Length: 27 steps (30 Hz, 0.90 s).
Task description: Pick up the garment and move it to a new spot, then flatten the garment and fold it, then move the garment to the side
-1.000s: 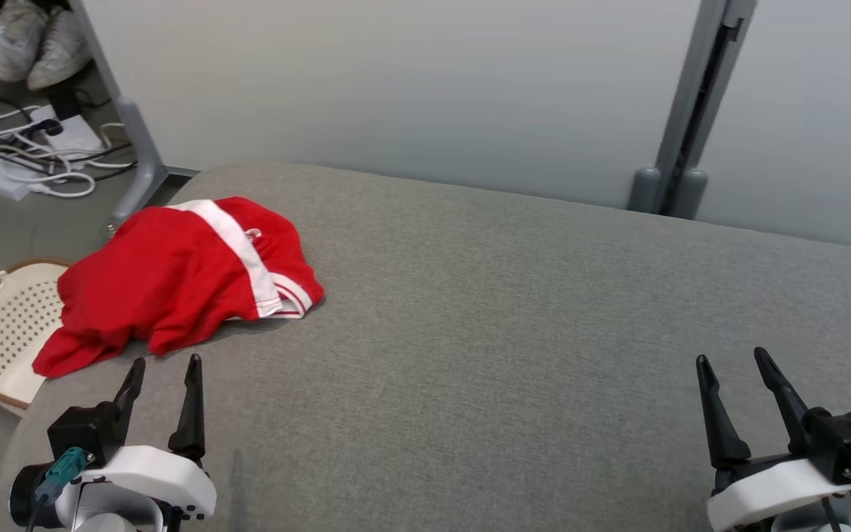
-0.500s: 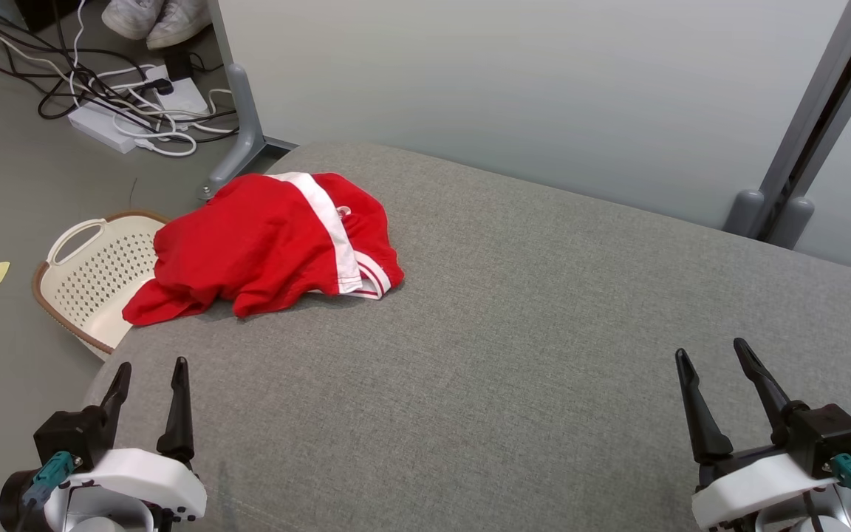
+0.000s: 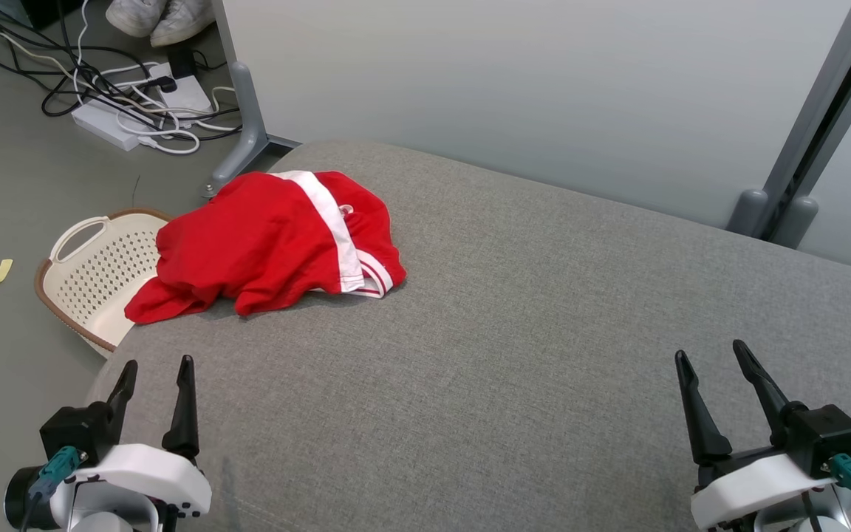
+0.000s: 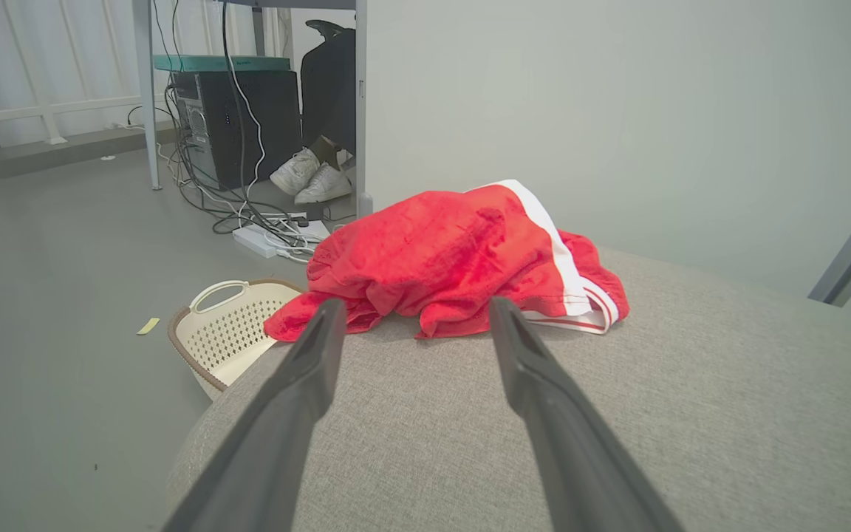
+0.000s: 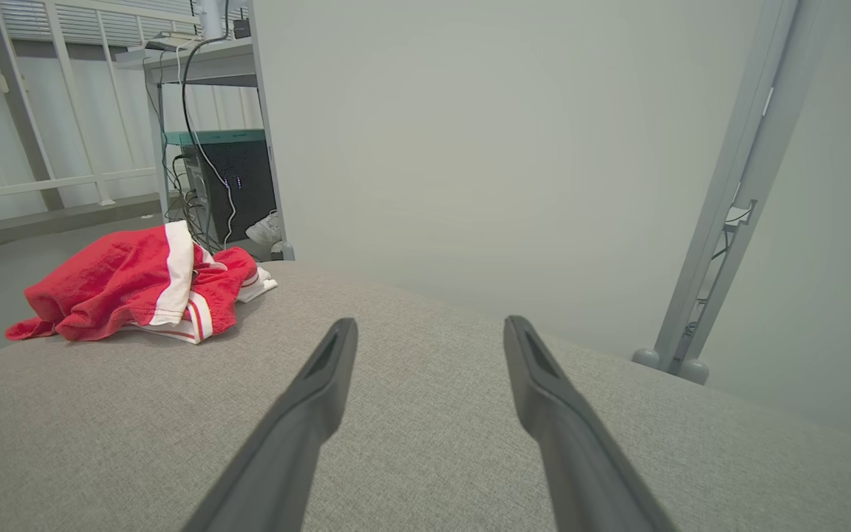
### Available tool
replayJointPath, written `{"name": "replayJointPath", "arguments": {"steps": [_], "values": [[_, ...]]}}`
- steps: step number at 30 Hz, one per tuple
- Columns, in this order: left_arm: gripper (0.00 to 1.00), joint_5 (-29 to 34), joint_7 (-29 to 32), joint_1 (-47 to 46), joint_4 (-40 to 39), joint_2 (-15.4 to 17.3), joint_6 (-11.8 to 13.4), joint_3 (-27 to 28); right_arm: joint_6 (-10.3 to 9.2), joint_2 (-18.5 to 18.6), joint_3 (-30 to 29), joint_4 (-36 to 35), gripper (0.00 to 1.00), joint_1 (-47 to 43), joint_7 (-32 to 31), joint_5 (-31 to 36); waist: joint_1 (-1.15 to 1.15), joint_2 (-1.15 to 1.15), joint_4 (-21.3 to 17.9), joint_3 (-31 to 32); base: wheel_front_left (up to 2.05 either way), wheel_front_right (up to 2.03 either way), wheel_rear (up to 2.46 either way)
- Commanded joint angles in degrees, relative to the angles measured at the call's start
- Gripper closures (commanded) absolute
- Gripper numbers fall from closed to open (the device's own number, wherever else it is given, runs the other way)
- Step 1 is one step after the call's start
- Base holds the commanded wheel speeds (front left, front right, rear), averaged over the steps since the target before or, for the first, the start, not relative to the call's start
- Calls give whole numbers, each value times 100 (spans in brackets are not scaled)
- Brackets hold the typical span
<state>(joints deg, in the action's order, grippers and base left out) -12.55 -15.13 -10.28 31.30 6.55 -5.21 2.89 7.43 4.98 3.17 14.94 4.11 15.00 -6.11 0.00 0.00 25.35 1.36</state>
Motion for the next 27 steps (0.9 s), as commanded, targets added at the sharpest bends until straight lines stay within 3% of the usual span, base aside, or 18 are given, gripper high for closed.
{"name": "replayJointPath", "arguments": {"steps": [1, 9, 22, 27], "values": [[0, -11, 4, -123, 6, 33, 47, 0, 11, 7, 1, -7, 0, 41, 31, -20, 0, 0, -11, -6, 0, 0, 0], [0, -30, 14, -490, 58, 34, 103, -63, 11, 38, 45, -44, 0, 106, 32, -55, 0, 0, -237, -206, 0, 0, 0], [0, -371, 251, -1874, 496, 123, 10, 1, 11, 394, 232, -161, 0, 544, -7, -139, 0, 0, -882, -1304, 0, 0, 0], [0, -383, 662, -2435, 969, 255, 35, -59, 11, 501, 335, -215, 0, 759, -15, -188, 0, 0, -1112, -1752, 0, 0, 0]]}}
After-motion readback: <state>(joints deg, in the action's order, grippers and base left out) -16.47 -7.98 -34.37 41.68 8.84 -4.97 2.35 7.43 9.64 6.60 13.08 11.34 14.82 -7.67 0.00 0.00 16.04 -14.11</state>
